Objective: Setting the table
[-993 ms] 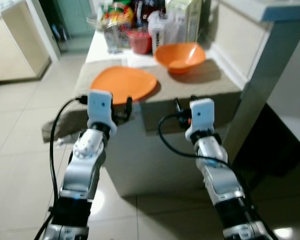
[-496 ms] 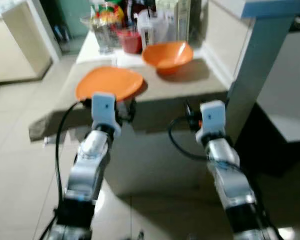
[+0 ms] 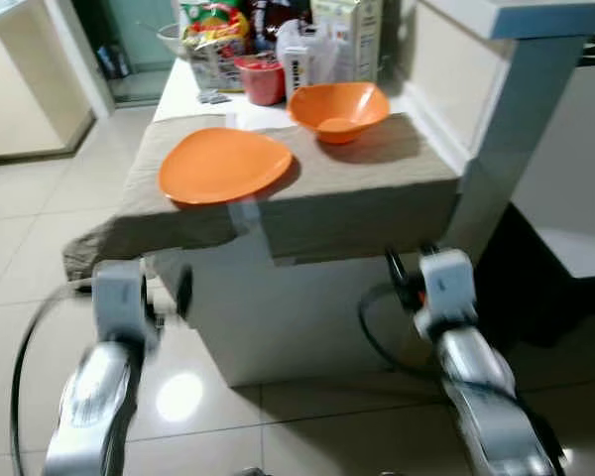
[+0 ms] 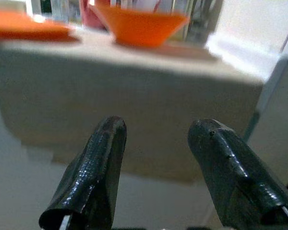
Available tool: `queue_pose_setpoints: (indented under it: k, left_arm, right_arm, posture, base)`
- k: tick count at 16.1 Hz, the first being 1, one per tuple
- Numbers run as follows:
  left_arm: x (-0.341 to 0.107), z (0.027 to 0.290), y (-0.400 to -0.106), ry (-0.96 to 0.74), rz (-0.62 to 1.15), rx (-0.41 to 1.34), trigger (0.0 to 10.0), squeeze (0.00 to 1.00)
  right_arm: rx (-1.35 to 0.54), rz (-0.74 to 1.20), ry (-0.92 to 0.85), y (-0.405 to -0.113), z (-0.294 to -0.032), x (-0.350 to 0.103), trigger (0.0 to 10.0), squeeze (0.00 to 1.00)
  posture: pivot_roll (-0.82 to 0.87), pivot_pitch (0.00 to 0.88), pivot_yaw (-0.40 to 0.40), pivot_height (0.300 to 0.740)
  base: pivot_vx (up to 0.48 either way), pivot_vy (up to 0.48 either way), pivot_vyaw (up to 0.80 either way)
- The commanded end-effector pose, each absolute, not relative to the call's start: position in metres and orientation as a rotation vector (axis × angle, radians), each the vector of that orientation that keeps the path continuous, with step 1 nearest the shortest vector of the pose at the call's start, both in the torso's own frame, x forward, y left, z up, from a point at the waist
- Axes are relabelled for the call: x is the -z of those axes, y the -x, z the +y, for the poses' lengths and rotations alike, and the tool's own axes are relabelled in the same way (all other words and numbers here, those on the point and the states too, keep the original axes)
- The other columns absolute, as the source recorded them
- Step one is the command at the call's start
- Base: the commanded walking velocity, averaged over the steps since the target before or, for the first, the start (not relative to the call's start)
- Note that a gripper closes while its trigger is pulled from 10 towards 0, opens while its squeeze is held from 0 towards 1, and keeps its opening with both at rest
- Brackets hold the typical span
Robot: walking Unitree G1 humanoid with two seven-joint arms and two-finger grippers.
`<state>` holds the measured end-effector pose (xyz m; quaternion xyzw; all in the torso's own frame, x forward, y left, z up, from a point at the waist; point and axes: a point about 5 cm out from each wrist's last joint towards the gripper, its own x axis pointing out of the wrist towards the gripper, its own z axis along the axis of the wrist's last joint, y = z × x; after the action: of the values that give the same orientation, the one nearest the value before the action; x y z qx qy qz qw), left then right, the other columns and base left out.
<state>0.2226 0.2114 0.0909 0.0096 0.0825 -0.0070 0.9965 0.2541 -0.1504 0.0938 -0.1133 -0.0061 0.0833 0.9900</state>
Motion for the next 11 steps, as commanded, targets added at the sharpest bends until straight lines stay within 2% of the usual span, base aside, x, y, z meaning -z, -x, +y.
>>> queue_pose_setpoints:
  k: [1, 3, 6, 7, 11]
  left_arm:
    - [-0.099, 0.202, -0.218, 0.002, 0.109, 0.067, 10.0, 0.0]
    - [-0.095, 0.197, -0.199, 0.075, 0.106, 0.009, 10.0, 0.0]
    - [-0.1, 0.197, -0.192, 0.103, 0.091, -0.06, 10.0, 0.0]
    - [-0.101, 0.196, -0.19, 0.114, 0.094, -0.065, 10.0, 0.0]
    - [-0.121, 0.19, -0.194, 0.109, 0.032, -0.067, 10.0, 0.0]
  right_arm:
    - [-0.189, -0.059, 0.241, -0.251, -0.148, -0.101, 10.0, 0.0]
    - [-0.188, -0.059, 0.237, -0.233, -0.154, -0.095, 10.0, 0.0]
    - [-0.191, -0.08, 0.218, -0.233, -0.16, -0.103, 10.0, 0.0]
    - [-0.196, -0.079, 0.214, -0.233, -0.16, -0.104, 10.0, 0.0]
    - [-0.216, -0.108, 0.203, -0.232, -0.156, -0.116, 10.0, 0.0]
  posture:
    - [-0.12, 0.0, 0.109, 0.74]
    - [-0.12, 0.0, 0.097, 0.74]
    - [-0.13, 0.0, 0.084, 0.74]
    - [-0.13, 0.0, 0.078, 0.74]
    - [-0.13, 0.0, 0.073, 0.74]
  base:
    - [0.0, 0.0, 0.0]
    - [0.0, 0.0, 0.0]
    - [0.0, 0.0, 0.0]
    - [0.0, 0.255, 0.0]
    - [0.317, 0.357, 0.0]
